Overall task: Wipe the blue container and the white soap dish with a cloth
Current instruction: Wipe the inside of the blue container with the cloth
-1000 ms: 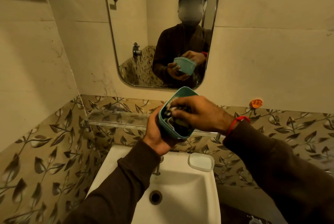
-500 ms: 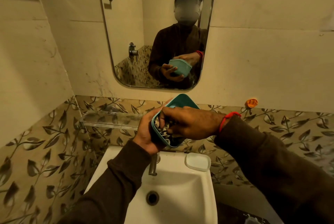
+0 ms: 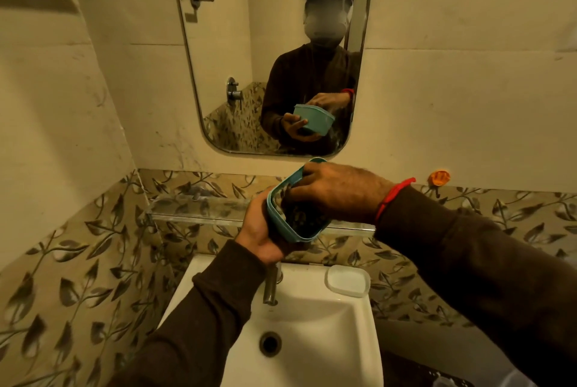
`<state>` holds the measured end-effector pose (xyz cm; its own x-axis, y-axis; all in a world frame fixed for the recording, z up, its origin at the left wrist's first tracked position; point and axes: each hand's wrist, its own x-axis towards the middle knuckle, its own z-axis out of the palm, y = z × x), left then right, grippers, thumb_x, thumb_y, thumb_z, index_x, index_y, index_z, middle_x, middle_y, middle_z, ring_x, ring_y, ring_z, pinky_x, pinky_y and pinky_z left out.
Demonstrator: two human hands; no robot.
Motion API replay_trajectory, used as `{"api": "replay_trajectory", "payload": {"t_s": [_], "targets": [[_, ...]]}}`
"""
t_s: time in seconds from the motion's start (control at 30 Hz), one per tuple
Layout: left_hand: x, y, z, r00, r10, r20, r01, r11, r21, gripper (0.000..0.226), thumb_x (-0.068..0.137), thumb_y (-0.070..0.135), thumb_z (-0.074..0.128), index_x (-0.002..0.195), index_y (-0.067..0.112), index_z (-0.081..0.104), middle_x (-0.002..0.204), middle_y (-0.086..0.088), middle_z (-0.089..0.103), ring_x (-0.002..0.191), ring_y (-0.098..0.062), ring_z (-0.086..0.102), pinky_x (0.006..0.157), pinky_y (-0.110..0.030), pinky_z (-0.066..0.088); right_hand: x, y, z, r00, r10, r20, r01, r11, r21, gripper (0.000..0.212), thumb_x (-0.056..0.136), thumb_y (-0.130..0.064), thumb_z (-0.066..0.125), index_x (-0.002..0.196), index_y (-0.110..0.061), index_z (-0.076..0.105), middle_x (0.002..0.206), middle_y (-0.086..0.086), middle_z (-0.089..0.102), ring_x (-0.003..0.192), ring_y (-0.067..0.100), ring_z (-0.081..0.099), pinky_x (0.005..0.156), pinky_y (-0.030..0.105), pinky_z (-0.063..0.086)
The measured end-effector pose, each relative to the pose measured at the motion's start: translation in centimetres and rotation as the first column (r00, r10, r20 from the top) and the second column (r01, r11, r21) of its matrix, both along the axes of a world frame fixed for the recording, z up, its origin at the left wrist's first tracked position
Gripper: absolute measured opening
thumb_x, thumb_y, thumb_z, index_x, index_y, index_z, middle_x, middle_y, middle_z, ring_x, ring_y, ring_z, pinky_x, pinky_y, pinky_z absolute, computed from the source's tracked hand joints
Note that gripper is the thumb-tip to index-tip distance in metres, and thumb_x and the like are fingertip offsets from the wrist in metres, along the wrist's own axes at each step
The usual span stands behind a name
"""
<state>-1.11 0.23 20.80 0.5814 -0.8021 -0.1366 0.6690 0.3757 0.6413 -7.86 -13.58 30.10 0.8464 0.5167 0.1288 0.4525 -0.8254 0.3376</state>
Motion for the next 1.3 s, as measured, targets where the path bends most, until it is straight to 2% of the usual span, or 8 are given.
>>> {"api": "replay_trajectory", "payload": {"t_s": [0.07, 0.3, 0.47, 0.57, 0.73, 0.87, 0.97, 1.3], "targets": [[0.1, 0.2, 0.2, 1.0, 0.018, 0.01, -0.018, 1.0, -0.017, 0.056, 0.096, 0.042, 0.05, 0.141, 0.01, 0.056, 0.135, -0.023, 0.058, 0.12, -0.039, 0.056, 0.102, -0.052, 0.05, 0.1, -0.5, -0.3, 0.994, -0.035, 0.106, 0.04, 0.998, -0.044, 0.05, 0.085, -0.029, 0.07, 0.133, -0.026, 0.054, 0.123, -0.001, 0.066, 0.107, 0.023, 0.053, 0.081, 0.035, 0.05], [0.2, -0.2, 1.8, 0.972, 0.15, 0.182, -0.138, 0.987, -0.077, 0.05, 0.088, 0.041, 0.063, 0.134, 0.023, 0.065, 0.137, -0.018, 0.063, 0.122, -0.036, 0.061, 0.093, -0.053, 0.054, 0.0, 0.2, -1.5, 0.927, -0.274, 0.257, 0.283, 0.959, 0.005, 0.062, 0.084, -0.036, 0.07, 0.136, -0.02, 0.04, 0.125, 0.008, 0.062, 0.115, 0.03, 0.052, 0.094, 0.043, 0.044], [-0.7, -1.4, 1.5, 0.975, 0.195, 0.106, -0.19, 0.98, -0.049, 0.054, 0.083, 0.042, 0.062, 0.132, 0.019, 0.066, 0.122, -0.016, 0.071, 0.098, -0.03, 0.073, 0.073, -0.044, 0.06, -0.3, 2.1, -0.1, 0.95, -0.313, -0.002, 0.312, 0.948, 0.065, 0.042, 0.087, -0.03, 0.064, 0.126, -0.022, 0.05, 0.12, 0.002, 0.062, 0.112, 0.026, 0.054, 0.099, 0.046, 0.036], [-0.8, -1.7, 1.4, 0.972, 0.224, 0.068, -0.221, 0.974, -0.052, 0.059, 0.081, 0.044, 0.058, 0.133, 0.018, 0.065, 0.127, -0.02, 0.069, 0.111, -0.036, 0.069, 0.077, -0.046, 0.059, -0.3, 3.5, 0.4, 0.943, -0.247, -0.226, 0.303, 0.914, 0.269, 0.035, 0.087, -0.017, 0.06, 0.121, -0.023, 0.057, 0.115, 0.003, 0.063, 0.107, 0.025, 0.056, 0.093, 0.041, 0.039], [-0.3, -0.7, 2.5, 0.982, 0.164, 0.095, -0.154, 0.982, -0.106, 0.057, 0.086, 0.042, 0.053, 0.137, 0.017, 0.062, 0.134, -0.019, 0.065, 0.12, -0.036, 0.064, 0.09, -0.047, 0.058, -0.7, 1.7, 2.4, 0.843, 0.044, -0.535, 0.487, 0.359, 0.796, 0.018, 0.096, -0.004, 0.051, 0.1, -0.016, 0.064, 0.088, 0.001, 0.065, 0.071, 0.01, 0.062, 0.054, 0.023, 0.051], [-0.2, -0.1, 3.0, 0.987, 0.141, 0.073, -0.137, 0.989, -0.055, 0.058, 0.093, 0.047, 0.045, 0.137, 0.012, 0.061, 0.135, -0.025, 0.061, 0.116, -0.042, 0.062, 0.087, -0.049, 0.057, -0.5, 0.2, 3.6, 0.878, 0.261, -0.402, 0.439, -0.102, 0.892, 0.024, 0.096, 0.004, 0.043, 0.102, -0.01, 0.062, 0.101, 0.011, 0.064, 0.091, 0.022, 0.062, 0.076, 0.035, 0.056], [-0.1, 0.2, 2.2, 0.989, 0.143, 0.036, -0.142, 0.989, -0.03, 0.066, 0.096, 0.051, 0.039, 0.145, 0.009, 0.049, 0.132, -0.027, 0.055, 0.104, -0.042, 0.058, 0.061, -0.04, 0.058, -0.5, -0.7, 4.6, 0.9, 0.336, -0.276, 0.395, -0.366, 0.842, 0.029, 0.097, 0.004, 0.038, 0.106, -0.009, 0.063, 0.106, 0.009, 0.066, 0.094, 0.02, 0.064, 0.075, 0.031, 0.058], [0.0, 0.9, 0.8, 0.994, 0.104, 0.014, -0.102, 0.991, -0.089, 0.056, 0.098, 0.045, 0.041, 0.14, 0.01, 0.055, 0.141, -0.031, 0.053, 0.108, -0.047, 0.061, 0.056, -0.038, 0.059, -0.4, -3.4, 6.7, 0.927, 0.306, 0.217, 0.112, -0.777, 0.619, 0.043, 0.102, -0.006, 0.034, 0.145, -0.009, 0.04, 0.143, 0.021, 0.049, 0.125, 0.035, 0.054, 0.103, 0.051, 0.045]]}}
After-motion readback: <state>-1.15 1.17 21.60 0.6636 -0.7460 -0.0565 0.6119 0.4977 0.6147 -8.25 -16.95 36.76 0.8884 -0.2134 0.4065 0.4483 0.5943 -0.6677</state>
